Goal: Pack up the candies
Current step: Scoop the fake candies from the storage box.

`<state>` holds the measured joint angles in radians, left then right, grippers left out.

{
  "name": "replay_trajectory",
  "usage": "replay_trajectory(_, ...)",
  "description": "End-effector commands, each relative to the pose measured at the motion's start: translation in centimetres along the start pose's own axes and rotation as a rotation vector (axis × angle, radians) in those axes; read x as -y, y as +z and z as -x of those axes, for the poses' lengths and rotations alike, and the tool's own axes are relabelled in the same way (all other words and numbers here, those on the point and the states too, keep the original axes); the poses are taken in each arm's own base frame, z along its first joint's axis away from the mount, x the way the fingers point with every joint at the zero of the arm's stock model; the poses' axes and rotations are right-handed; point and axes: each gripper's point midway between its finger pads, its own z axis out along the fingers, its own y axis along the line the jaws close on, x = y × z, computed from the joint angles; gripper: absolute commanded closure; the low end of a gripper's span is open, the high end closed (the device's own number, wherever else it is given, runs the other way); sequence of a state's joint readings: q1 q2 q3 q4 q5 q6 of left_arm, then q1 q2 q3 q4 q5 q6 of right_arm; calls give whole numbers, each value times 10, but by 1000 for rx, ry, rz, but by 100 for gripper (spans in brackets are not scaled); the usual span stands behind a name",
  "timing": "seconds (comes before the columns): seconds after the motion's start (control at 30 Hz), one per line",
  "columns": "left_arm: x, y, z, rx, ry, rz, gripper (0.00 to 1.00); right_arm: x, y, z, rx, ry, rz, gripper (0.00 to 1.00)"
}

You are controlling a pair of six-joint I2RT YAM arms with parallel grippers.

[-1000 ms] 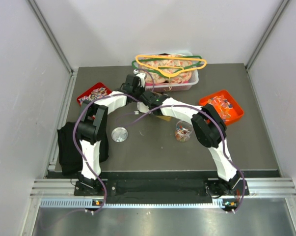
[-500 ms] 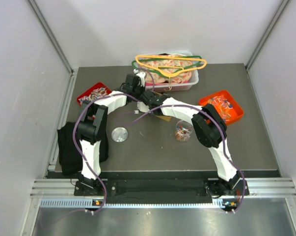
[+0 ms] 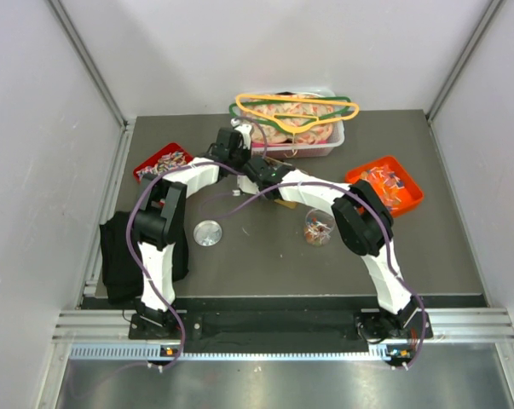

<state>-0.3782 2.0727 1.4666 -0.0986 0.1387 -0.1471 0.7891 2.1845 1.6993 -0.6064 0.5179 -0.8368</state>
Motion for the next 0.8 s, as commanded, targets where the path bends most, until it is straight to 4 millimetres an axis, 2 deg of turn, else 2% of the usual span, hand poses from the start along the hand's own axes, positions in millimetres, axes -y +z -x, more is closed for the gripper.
replay_trajectory(0.0, 40, -12, -15, -51, -5, -152, 85, 105, -20, 30, 190, 394, -328, 100)
replay_trajectory(0.13, 43, -13, -19, -60, 1, -171, 65, 97, -21, 36, 193, 373, -322, 100)
replay_trajectory(0.33, 44, -13, -21, -62, 3, -180, 62, 94, -23, 38, 203, 366, -307, 100)
replay_trajectory(0.6, 43, -17, -9, -36, -26, -202, 38, 82, -22, 34, 205, 397, -261, 100)
replay_trajectory(0.77, 44, -22, 1, -23, -52, -252, 29, 81, -23, 25, 194, 410, -251, 100)
